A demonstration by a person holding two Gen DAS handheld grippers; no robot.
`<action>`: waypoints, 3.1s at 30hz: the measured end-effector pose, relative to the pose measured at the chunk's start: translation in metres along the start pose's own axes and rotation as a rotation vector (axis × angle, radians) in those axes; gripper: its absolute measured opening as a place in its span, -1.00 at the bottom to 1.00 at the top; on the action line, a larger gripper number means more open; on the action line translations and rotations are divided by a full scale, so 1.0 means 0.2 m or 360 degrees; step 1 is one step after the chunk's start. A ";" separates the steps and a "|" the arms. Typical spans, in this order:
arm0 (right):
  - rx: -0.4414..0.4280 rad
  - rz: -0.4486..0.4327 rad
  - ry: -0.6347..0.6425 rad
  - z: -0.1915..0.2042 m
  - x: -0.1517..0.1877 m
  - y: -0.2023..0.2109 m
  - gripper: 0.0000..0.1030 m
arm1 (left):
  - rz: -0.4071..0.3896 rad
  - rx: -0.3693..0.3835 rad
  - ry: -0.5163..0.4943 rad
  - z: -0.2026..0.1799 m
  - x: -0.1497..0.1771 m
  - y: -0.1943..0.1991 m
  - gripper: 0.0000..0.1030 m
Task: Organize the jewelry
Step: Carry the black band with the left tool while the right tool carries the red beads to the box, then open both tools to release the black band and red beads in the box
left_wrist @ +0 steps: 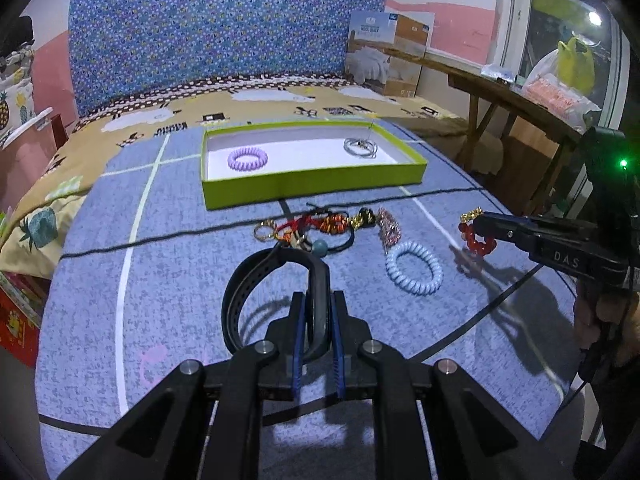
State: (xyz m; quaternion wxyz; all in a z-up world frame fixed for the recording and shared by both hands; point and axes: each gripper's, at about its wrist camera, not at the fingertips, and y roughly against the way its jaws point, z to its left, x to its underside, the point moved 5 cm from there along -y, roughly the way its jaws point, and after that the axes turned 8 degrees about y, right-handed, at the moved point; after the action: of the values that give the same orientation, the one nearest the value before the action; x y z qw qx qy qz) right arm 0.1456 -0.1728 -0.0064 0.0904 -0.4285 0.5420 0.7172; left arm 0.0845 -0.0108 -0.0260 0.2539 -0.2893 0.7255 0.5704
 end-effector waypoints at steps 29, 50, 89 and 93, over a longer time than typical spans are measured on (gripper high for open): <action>0.0005 -0.0131 0.0037 -0.08 -0.35 -0.08 -0.81 | -0.0198 -0.0049 -0.0046 0.09 -0.47 -0.13 -0.75; 0.0112 0.0026 0.0001 -0.31 -0.54 -0.52 -0.81 | -0.0025 -0.0134 -0.0052 0.21 -0.63 -0.57 -0.75; 0.0154 -0.0103 0.0037 -0.14 -0.44 -0.20 -0.31 | -0.0144 -0.0039 0.0018 0.16 -0.49 -0.26 -0.54; 0.0136 -0.0150 0.0039 -0.08 -0.37 -0.08 -0.31 | -0.0163 -0.0018 0.0028 0.14 -0.41 -0.17 -0.54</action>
State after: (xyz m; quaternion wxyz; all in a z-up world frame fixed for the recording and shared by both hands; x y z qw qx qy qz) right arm 0.2079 -0.1553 0.0345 0.1358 -0.4580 0.5525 0.6831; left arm 0.1671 0.0205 0.0019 0.2749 -0.3325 0.7087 0.5582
